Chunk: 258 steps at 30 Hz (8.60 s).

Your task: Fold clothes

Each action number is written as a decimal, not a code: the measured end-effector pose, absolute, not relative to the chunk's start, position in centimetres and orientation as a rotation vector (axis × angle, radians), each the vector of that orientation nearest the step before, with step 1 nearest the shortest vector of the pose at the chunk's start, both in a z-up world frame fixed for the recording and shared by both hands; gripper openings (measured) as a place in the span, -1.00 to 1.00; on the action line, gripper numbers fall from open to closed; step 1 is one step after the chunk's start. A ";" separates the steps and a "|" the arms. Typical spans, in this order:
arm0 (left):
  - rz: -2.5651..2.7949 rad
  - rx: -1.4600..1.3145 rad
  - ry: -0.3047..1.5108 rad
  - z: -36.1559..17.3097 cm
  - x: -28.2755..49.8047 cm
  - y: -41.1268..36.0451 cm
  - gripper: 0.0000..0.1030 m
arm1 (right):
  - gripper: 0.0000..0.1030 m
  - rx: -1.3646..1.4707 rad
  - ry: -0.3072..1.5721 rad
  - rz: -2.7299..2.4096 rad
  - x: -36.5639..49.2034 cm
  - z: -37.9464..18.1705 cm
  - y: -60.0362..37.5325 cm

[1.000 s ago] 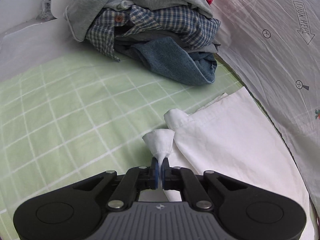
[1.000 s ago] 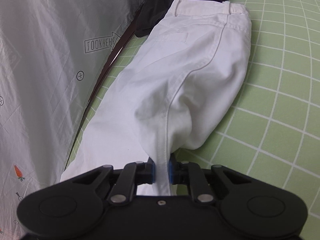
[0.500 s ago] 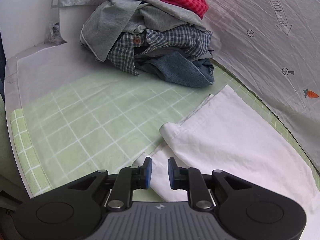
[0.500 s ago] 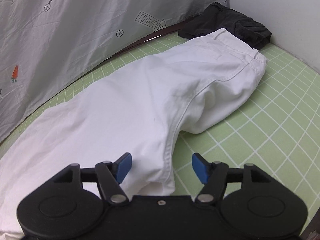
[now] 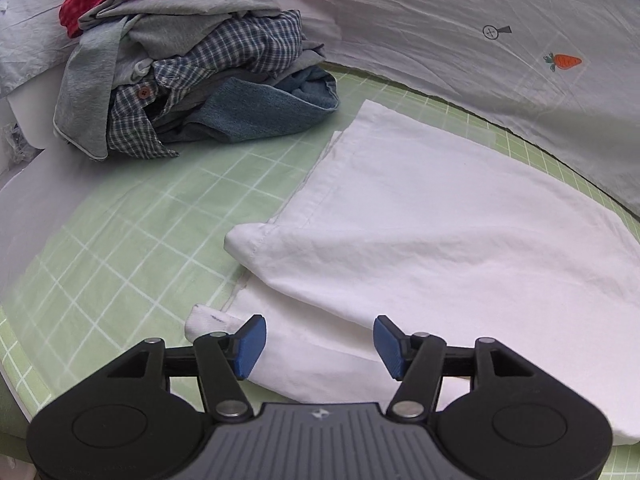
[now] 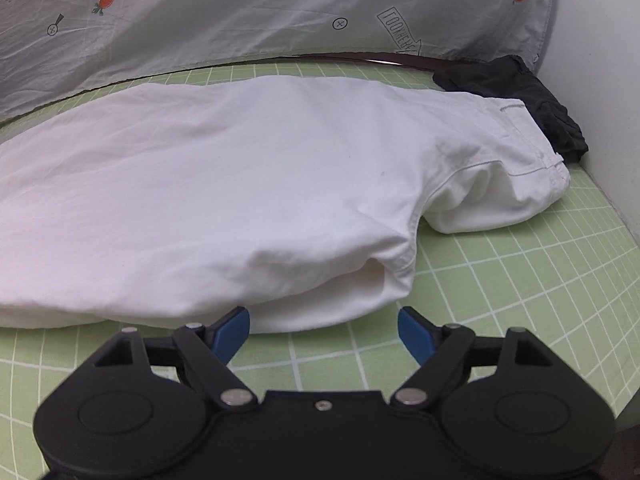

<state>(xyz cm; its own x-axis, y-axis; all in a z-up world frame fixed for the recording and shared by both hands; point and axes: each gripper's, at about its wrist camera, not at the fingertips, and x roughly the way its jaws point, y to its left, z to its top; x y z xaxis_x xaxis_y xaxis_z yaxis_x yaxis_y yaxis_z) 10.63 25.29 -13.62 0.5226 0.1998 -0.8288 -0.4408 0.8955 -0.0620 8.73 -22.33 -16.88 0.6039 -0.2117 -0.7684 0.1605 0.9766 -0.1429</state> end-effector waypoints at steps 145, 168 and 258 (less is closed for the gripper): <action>0.496 -0.562 0.749 -10.8 4.5 31.9 -0.94 | -0.92 0.710 0.701 -0.297 8.0 -14.1 -31.6; 0.465 -0.401 1.002 -15.2 11.6 31.9 0.46 | 0.37 0.348 0.854 -0.329 10.3 -12.9 -25.2; 0.227 -0.673 0.699 -10.5 8.6 25.4 -0.81 | 0.97 0.066 0.952 -0.277 12.1 -19.0 -25.4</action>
<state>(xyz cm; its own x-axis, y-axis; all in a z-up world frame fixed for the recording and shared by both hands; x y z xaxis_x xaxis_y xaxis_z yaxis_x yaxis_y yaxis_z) 8.60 25.41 -10.50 0.7518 -0.0253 -0.6589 -0.4073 0.7681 -0.4942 12.09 -25.37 -19.01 0.5479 -0.2043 -0.8112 0.2624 0.9627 -0.0652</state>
